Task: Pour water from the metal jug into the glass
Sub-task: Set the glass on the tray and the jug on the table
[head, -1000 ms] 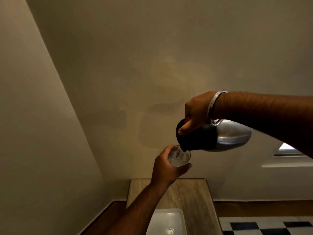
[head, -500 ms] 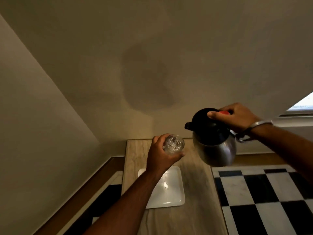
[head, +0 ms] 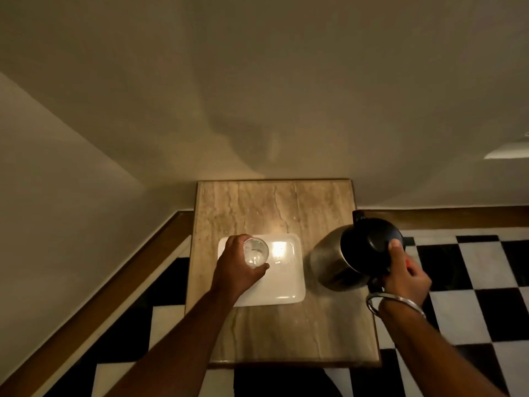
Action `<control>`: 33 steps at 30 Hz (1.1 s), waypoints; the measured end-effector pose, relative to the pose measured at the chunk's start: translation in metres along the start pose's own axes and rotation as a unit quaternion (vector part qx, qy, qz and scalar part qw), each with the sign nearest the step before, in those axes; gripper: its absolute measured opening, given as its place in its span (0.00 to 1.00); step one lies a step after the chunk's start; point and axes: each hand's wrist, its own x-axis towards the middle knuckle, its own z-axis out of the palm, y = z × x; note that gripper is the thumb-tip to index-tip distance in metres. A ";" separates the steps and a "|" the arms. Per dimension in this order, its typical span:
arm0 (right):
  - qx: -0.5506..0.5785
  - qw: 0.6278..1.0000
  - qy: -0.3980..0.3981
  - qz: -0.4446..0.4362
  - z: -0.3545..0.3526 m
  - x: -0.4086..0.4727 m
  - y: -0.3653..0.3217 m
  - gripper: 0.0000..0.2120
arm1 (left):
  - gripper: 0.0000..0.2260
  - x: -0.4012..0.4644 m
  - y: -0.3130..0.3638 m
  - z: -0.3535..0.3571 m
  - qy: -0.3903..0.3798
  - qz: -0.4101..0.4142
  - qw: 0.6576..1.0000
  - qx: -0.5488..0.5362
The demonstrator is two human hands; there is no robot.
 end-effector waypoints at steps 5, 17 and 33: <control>0.023 0.997 0.046 0.049 0.007 0.023 0.062 0.20 | 0.34 -0.002 -0.035 0.053 0.007 -0.024 1.000 0.016; 0.048 0.993 0.090 0.065 0.030 0.028 0.144 0.36 | 0.33 0.016 -0.101 0.109 0.006 -0.008 1.000 0.020; 0.086 0.993 0.075 0.043 0.047 0.019 0.154 0.36 | 0.32 0.019 -0.116 0.111 0.003 0.034 0.999 0.018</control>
